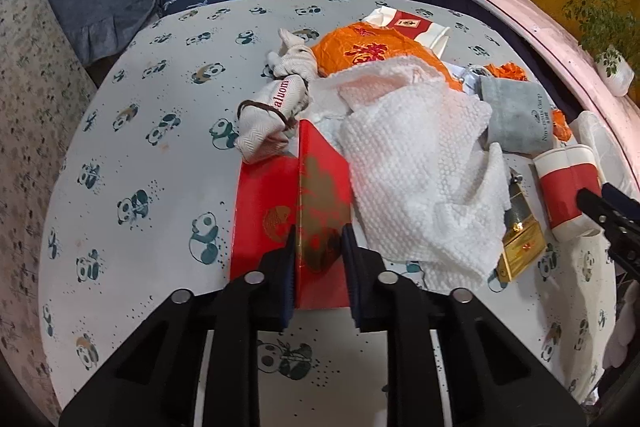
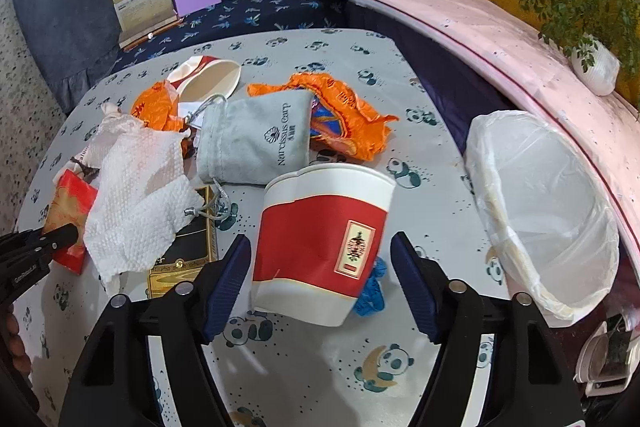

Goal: Collect trash
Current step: 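Grasp the red envelope with the left tool while the right tool grasps the red-and-white paper cup, then lift the envelope and cup and carry both tools toward the white trash bin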

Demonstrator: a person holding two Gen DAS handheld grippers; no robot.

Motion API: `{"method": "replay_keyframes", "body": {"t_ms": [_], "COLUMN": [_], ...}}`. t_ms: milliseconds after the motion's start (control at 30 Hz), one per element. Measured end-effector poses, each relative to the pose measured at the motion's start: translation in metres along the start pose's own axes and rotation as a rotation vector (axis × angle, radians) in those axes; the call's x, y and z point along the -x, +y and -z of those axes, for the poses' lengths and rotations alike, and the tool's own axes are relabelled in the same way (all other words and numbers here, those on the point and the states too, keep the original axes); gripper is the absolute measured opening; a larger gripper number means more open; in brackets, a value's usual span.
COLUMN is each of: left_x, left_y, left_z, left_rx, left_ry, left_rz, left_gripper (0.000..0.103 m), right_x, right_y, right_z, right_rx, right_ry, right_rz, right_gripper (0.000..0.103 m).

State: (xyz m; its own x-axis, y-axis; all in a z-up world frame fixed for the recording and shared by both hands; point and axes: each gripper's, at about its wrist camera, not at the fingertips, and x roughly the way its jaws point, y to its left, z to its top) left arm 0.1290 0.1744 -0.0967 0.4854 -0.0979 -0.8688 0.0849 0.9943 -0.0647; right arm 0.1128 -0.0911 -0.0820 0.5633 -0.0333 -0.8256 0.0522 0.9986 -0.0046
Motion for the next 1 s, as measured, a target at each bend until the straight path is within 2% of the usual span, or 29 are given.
{"method": "replay_keyframes", "body": {"t_ms": [33, 100, 200, 333, 500, 533, 600, 700, 1000], "left_x": [0.001, 0.004, 0.008, 0.011, 0.011, 0.012, 0.015, 0.020, 0.051], "left_y": [-0.001, -0.003, -0.004, -0.004, -0.008, -0.009, -0.012, -0.015, -0.027], "left_z": [0.001, 0.002, 0.004, 0.006, 0.009, 0.010, 0.010, 0.009, 0.003], "left_rx": [-0.004, -0.007, -0.006, -0.012, -0.035, -0.039, -0.038, -0.035, -0.044], "left_ry": [-0.001, -0.006, -0.014, -0.013, 0.002, 0.001, -0.004, -0.015, -0.083], "left_rz": [0.005, 0.009, 0.020, 0.023, 0.005, 0.003, 0.000, -0.003, 0.009], "left_gripper": [0.010, 0.009, 0.007, 0.007, 0.007, 0.007, 0.007, 0.007, 0.006], "right_x": [-0.002, -0.006, -0.008, -0.010, -0.015, -0.016, -0.016, -0.010, 0.020], "right_y": [0.001, 0.003, 0.004, 0.003, -0.001, 0.001, 0.004, 0.008, 0.007], "right_z": [0.000, 0.001, 0.001, 0.001, 0.003, 0.004, 0.005, 0.005, 0.003], "right_rx": [0.003, 0.006, -0.001, -0.001, -0.046, -0.046, -0.041, -0.035, -0.027], "right_ry": [0.003, 0.009, 0.009, -0.001, 0.024, 0.025, 0.026, 0.009, -0.066], "right_rz": [-0.003, -0.004, -0.010, -0.015, -0.082, -0.087, -0.108, -0.115, -0.128], "right_gripper": [0.064, 0.058, 0.056, 0.056, 0.055, 0.054, 0.046, 0.041, 0.037]}}
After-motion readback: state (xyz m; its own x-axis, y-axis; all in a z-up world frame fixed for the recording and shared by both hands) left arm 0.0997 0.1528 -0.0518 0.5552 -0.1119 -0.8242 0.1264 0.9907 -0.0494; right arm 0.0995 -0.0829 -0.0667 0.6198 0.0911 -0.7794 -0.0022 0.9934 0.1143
